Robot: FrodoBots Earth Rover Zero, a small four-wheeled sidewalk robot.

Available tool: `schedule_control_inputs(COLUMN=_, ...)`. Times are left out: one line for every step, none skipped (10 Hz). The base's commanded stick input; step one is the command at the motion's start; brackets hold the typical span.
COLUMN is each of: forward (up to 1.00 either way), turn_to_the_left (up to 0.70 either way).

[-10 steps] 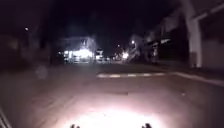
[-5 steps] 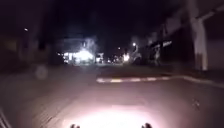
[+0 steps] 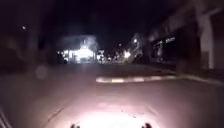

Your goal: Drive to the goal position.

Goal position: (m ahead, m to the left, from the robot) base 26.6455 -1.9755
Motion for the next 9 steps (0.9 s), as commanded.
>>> schedule_control_inputs(forward=0.70, turn_to_the_left=0.00)
schedule_control_inputs(forward=0.70, turn_to_the_left=0.00)
schedule_control_inputs(forward=0.70, turn_to_the_left=0.00)
schedule_control_inputs(forward=0.70, turn_to_the_left=0.00)
schedule_control_inputs(forward=0.70, turn_to_the_left=0.00)
schedule_control_inputs(forward=0.70, turn_to_the_left=0.00)
schedule_control_inputs(forward=0.70, turn_to_the_left=0.00)
schedule_control_inputs(forward=0.70, turn_to_the_left=0.00)
schedule_control_inputs(forward=0.70, turn_to_the_left=0.00)
